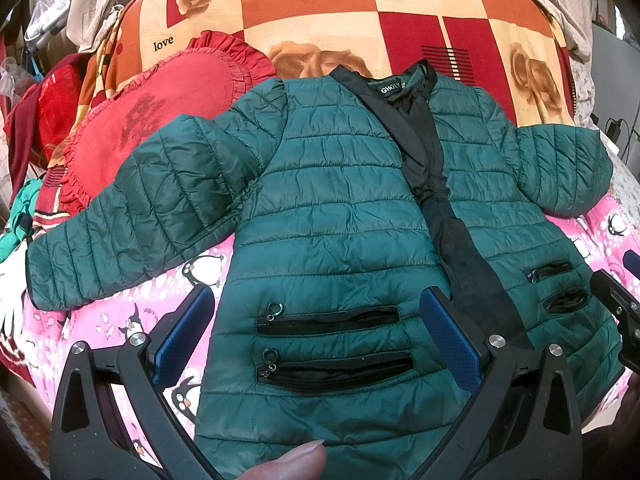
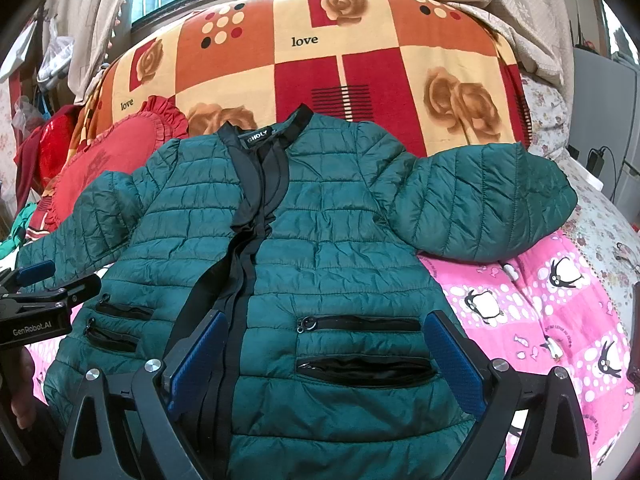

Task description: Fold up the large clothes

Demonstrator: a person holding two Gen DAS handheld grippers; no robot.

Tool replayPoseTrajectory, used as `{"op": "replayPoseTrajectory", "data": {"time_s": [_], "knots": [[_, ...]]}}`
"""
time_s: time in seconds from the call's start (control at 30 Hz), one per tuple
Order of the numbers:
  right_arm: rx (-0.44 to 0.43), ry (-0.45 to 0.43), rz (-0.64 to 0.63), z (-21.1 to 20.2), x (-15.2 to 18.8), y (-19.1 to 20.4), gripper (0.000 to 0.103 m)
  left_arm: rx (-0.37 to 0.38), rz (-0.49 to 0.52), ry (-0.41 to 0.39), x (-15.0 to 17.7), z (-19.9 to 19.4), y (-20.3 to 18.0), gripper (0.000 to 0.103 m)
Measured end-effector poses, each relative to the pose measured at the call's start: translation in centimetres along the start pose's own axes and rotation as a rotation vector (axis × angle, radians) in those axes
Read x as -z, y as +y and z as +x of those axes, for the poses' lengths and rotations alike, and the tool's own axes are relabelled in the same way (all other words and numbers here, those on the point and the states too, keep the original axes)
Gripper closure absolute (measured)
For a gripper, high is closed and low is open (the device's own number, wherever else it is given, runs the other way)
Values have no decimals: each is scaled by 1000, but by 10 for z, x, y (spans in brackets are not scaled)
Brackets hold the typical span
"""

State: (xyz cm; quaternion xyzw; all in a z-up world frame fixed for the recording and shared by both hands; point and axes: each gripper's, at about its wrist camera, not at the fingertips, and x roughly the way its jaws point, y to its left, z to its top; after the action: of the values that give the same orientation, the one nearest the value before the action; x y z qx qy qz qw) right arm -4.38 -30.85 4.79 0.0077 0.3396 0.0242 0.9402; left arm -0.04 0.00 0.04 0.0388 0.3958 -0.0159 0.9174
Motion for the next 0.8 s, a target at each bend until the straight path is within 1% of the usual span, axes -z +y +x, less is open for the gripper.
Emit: {"op": "replayPoseTrajectory", "data": {"time_s": [0.8], "knots": [[-3, 2, 6, -1, -2, -1, 6, -1, 1, 2, 0, 0, 0, 0]]}}
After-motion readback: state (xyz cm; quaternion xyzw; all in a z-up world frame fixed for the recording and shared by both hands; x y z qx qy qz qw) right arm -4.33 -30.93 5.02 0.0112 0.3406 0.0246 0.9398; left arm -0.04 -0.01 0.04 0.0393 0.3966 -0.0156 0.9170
